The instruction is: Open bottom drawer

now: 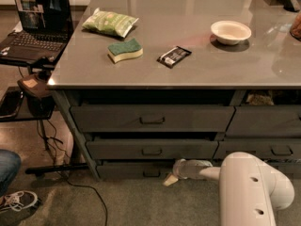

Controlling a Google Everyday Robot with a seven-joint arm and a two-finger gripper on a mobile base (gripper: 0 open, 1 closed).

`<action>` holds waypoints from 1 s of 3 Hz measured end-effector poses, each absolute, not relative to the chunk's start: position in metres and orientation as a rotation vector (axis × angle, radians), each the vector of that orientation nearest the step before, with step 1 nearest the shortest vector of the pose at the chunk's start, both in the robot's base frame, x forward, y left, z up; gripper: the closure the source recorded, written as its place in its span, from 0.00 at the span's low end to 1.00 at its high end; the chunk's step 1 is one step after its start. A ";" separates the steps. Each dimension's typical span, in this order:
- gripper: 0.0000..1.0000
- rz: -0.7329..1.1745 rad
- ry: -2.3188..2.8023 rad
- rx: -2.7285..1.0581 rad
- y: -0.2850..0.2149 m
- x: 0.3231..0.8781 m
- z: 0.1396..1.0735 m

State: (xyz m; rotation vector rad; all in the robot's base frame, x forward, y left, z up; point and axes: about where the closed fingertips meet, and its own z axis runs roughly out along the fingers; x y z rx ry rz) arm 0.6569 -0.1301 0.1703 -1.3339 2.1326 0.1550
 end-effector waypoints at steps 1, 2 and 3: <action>0.00 0.155 2.133 -1.334 -0.130 0.657 0.170; 0.00 0.156 2.211 -1.272 -0.142 0.655 0.152; 0.00 0.156 2.211 -1.272 -0.142 0.655 0.152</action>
Offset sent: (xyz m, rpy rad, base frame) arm -0.0025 -0.0285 -0.0510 -0.0101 0.1028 -0.1687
